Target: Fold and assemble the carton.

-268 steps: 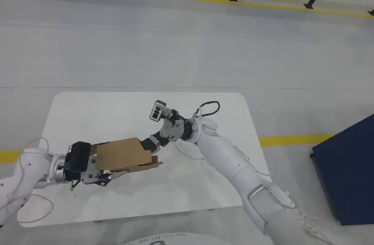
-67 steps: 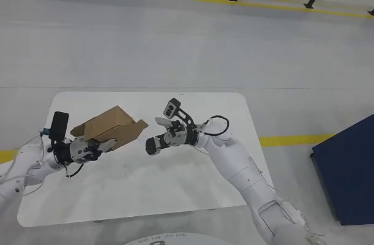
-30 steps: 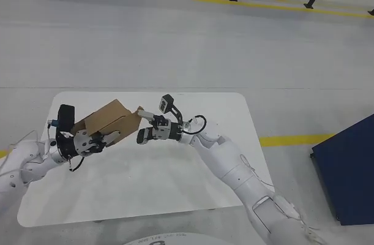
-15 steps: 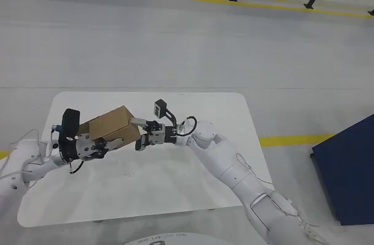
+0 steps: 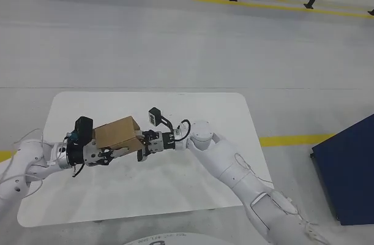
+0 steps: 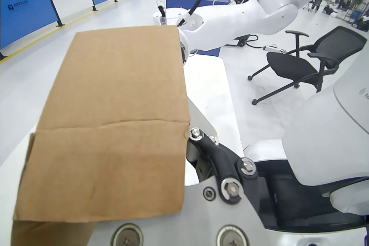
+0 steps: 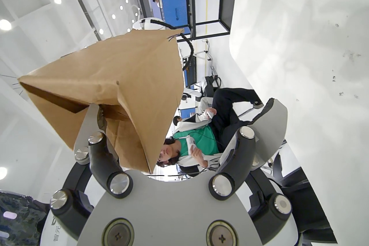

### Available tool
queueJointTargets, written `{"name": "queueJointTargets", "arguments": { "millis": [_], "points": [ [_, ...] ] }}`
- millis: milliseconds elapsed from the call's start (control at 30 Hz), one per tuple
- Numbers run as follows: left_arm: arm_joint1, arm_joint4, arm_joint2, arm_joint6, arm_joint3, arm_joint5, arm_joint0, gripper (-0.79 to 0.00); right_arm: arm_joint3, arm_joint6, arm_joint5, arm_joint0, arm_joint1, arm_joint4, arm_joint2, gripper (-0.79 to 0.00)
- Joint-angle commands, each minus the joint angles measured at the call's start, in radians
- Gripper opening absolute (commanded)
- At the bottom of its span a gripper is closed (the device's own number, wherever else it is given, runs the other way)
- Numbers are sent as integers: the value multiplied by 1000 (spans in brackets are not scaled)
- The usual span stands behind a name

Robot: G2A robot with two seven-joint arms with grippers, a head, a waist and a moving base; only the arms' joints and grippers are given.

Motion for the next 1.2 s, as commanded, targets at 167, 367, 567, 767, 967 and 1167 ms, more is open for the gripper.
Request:
{"name": "queueJointTargets", "arguments": {
  "millis": [167, 367, 567, 767, 967, 1167],
  "points": [
    [-3, -9, -6, -37, -9, 0, 2, -785, 19, -2, 6, 6, -4, -16, -22, 0],
    [6, 7, -39, -37, -11, 0, 23, -785, 3, 42, -40, -15, 13, 38, 49, 0],
    [24, 34, -88, -81, -17, 0, 53, -785, -58, 106, -61, -81, 52, 107, 197, 0],
    [40, 137, -98, -483, -113, 71, 37, -785, -118, 133, -79, -157, 79, 170, 316, 0],
    [8, 49, 35, -1204, -332, 224, -40, -785, -183, 161, -143, -257, 99, 266, 433, 0],
    [-75, -97, 233, -1520, -387, 391, -228, 0, -240, 169, -179, -336, 110, 306, 496, 0]
  ]
}}
